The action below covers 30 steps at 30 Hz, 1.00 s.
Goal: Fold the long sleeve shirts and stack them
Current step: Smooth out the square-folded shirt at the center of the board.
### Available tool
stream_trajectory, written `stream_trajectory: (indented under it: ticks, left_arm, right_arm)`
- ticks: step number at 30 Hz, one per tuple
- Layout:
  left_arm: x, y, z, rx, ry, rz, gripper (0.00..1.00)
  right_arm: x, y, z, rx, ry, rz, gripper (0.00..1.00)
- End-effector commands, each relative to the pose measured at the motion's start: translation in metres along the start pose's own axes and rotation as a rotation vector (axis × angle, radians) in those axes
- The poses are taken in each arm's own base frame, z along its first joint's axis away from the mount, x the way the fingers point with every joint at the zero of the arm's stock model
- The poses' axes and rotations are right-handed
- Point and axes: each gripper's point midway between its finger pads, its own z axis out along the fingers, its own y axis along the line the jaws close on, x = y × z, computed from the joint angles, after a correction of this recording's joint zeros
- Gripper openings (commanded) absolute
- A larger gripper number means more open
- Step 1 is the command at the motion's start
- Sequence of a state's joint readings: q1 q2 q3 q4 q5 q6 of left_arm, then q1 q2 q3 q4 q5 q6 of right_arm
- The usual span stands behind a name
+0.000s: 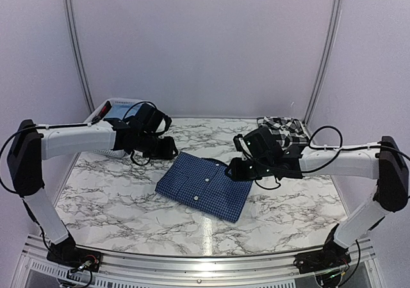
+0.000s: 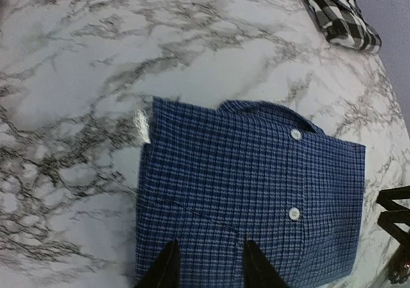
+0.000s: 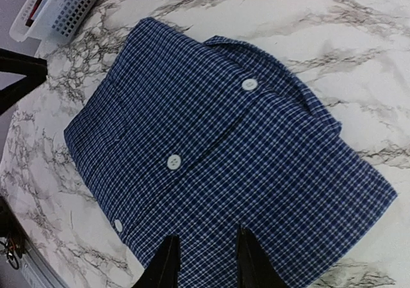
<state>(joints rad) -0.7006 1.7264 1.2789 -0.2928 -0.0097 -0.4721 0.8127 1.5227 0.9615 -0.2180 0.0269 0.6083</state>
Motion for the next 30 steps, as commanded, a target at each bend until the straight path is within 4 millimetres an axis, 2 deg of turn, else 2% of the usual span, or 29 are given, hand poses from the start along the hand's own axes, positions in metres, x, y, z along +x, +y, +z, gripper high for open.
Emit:
stream_trajectory:
  ticks: [1, 5, 9, 13, 19, 24, 26, 30]
  left_arm:
    - [0.061, -0.023, 0.012, 0.095, 0.125, 0.012, 0.29]
    - [0.096, -0.011, 0.026, 0.095, 0.179, -0.013, 0.25]
    - [0.114, 0.002, 0.033, 0.066, 0.211, -0.002, 0.25]
    - [0.128, 0.025, 0.038, 0.014, 0.23, -0.017, 0.25]
    - [0.118, 0.039, 0.027, -0.001, 0.199, -0.041, 0.25]
    - [0.096, 0.048, 0.016, 0.017, 0.163, -0.061, 0.28]
    - [0.088, 0.047, 0.014, 0.029, 0.164, -0.051, 0.3]
    - [0.076, 0.049, 0.019, 0.025, 0.169, -0.031, 0.34]
  right_arm:
    - [0.024, 0.021, 0.008, -0.088, 0.038, 0.071, 0.26]
    - [0.047, 0.013, 0.016, -0.105, 0.074, 0.103, 0.26]
    - [0.064, -0.004, 0.02, -0.081, 0.095, 0.126, 0.26]
    - [0.078, -0.02, 0.022, -0.057, 0.124, 0.154, 0.26]
    - [0.09, -0.037, 0.02, -0.044, 0.137, 0.192, 0.26]
    - [0.081, -0.048, 0.011, -0.038, 0.111, 0.22, 0.28]
    - [0.08, -0.051, 0.008, -0.02, 0.121, 0.223, 0.33]
    - [0.075, -0.056, 0.008, -0.006, 0.119, 0.244, 0.49]
